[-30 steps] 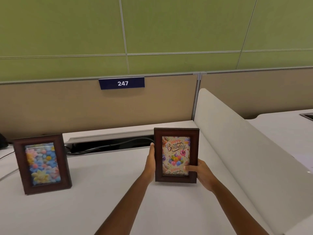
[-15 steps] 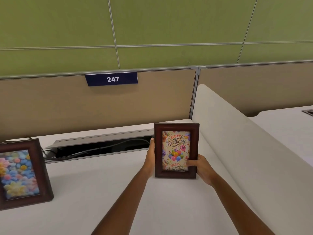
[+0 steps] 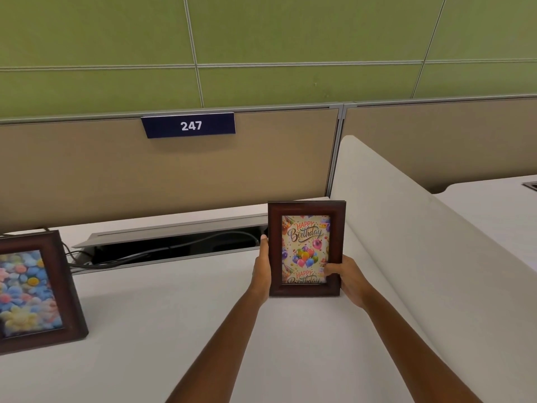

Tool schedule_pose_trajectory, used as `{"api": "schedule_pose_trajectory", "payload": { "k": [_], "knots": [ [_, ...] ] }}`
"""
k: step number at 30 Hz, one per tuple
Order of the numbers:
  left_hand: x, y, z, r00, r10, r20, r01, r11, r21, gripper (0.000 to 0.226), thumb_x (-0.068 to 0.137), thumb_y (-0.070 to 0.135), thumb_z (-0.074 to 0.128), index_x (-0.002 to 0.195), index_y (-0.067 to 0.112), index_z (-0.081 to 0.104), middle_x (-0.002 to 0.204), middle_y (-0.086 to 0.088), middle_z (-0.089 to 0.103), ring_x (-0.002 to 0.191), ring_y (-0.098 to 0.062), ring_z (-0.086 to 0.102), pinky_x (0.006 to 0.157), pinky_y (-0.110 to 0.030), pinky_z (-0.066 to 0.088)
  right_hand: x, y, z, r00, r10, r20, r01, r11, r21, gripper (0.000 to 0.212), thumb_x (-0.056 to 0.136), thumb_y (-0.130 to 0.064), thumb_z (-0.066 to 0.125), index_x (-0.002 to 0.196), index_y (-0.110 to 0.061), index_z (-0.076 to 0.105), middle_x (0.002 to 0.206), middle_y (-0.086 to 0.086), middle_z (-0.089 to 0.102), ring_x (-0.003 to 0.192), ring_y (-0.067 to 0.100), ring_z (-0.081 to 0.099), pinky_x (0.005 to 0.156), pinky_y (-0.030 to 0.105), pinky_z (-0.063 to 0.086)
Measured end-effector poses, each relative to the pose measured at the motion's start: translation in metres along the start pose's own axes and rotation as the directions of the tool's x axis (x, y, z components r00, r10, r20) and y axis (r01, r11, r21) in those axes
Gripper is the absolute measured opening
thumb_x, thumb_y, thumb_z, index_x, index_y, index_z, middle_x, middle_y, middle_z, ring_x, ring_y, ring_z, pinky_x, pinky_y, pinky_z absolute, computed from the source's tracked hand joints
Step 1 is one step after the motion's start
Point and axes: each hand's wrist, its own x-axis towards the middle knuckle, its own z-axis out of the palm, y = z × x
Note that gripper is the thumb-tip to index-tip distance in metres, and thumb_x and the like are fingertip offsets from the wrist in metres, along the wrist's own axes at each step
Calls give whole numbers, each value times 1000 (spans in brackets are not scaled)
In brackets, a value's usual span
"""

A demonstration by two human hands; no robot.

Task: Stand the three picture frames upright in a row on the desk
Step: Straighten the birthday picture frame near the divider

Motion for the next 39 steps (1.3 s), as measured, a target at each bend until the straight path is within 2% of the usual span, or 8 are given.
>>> {"api": "schedule_pose_trajectory", "payload": {
  "k": [3,9,14,19,24,32,36,39],
  "knots": [
    [2,0,2,1000,-3,1,4,1000,-16,60,95,50,13,128,17,50,134,-14,55,120,-33,55,104,-49,42,2,-3,-1,1000,5,1,-5,1000,4,37,78,13,48,109,-8,49,110,13,59,101,31,57,86,42,49],
    [11,1,4,1000,-1,21,1,1000,-30,60,95,50,13,129,16,50,134,-15,55,116,-32,57,103,-49,43,10,-1,-5,1000,7,-11,-7,1000,26,38,78,12,47,112,-5,51,113,16,61,103,34,59,91,45,49],
    [18,-4,6,999,-1,38,1,1000,-2,60,96,48,12,132,15,47,135,-15,54,120,-34,54,102,-47,43,12,0,-7,1000,8,-20,-7,999,48,37,76,13,47,108,-7,52,101,9,65,89,21,64,72,31,57],
    [18,-10,4,999,28,31,-27,999,-28,58,98,43,12,132,12,47,135,-16,53,108,-28,56,99,-45,44,10,0,-4,999,-20,-49,20,1000,-1,36,80,10,49,111,-7,51,110,13,61,99,32,60,91,47,50],
    [15,-15,1,999,33,6,-33,999,-1,58,98,42,10,134,12,44,136,-15,52,120,-33,54,101,-44,42,7,0,-2,997,-25,-71,23,999,-21,42,81,10,49,120,-3,48,113,12,59,102,33,58,93,48,47],
    [0,-33,-6,981,166,-100,-144,969,201,53,100,36,12,132,12,47,130,-13,58,118,-28,57,98,-34,46,-5,13,0,995,-46,-94,32,988,-148,53,80,7,55,129,-5,38,128,19,54,106,29,55,90,41,48],
    [-14,-43,-15,965,254,-59,-225,925,306,45,100,33,24,130,12,50,126,-10,59,113,-20,58,90,-24,46,-16,17,4,983,-113,-142,86,979,-183,60,81,3,59,133,-7,32,131,16,49,119,31,50,94,41,46],
    [-19,-52,-22,944,326,-40,-272,845,461,40,98,27,35,132,11,48,128,-10,59,110,-15,55,92,-24,46,-21,21,4,975,-130,-179,105,984,-144,63,80,4,60,135,-8,30,133,16,47,116,28,50,94,42,45]
  ]
}}
